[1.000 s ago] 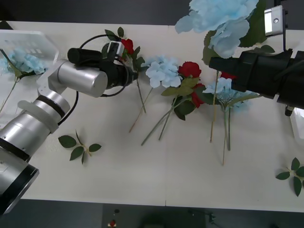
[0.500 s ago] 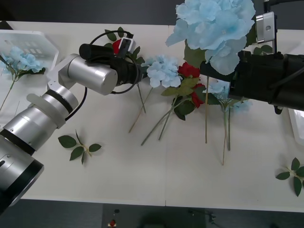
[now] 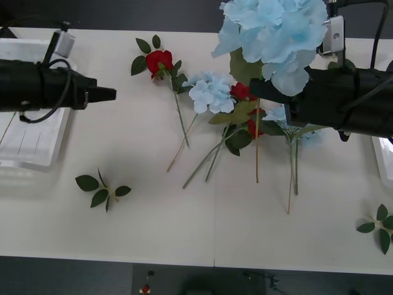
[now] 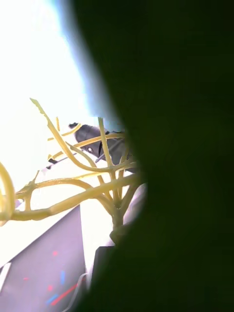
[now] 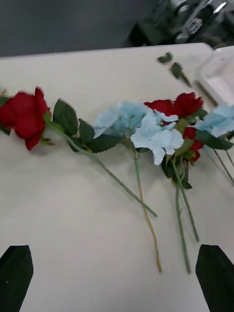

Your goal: Put the red flowers into the right box and the blue flowers into the left box

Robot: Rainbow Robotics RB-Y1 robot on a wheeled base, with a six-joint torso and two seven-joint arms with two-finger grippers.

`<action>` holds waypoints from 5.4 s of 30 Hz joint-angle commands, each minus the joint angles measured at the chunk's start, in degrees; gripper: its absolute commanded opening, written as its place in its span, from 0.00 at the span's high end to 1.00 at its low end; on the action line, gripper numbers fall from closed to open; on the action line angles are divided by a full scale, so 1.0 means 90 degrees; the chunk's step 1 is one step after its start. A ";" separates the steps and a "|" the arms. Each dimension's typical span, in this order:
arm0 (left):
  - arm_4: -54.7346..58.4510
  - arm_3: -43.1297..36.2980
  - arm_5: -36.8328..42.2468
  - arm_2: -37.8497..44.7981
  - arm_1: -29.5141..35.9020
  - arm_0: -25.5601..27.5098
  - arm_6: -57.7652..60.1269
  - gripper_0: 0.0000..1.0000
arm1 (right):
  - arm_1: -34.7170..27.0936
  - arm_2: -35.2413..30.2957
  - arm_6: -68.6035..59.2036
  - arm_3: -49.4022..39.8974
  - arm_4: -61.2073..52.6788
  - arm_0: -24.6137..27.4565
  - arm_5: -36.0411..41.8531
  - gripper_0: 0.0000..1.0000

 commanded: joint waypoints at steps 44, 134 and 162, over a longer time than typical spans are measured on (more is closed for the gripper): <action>0.5318 0.1109 -0.0760 -0.3832 -0.2455 -0.0470 -0.2658 0.59 | 0.0238 0.0766 0.0585 -0.0114 -0.0051 -0.0497 -0.0352 1.00; 0.2106 0.1500 -0.0682 0.0085 0.2623 -0.0099 -0.1002 0.00 | -0.2047 0.3403 -0.9415 0.3499 0.5388 -0.3515 0.0000 0.00; -0.6596 0.1529 -0.2322 -0.3597 -0.1645 -0.2287 0.7719 0.00 | 0.0141 0.3403 -0.9317 0.5570 0.7956 -0.3554 -0.0430 0.00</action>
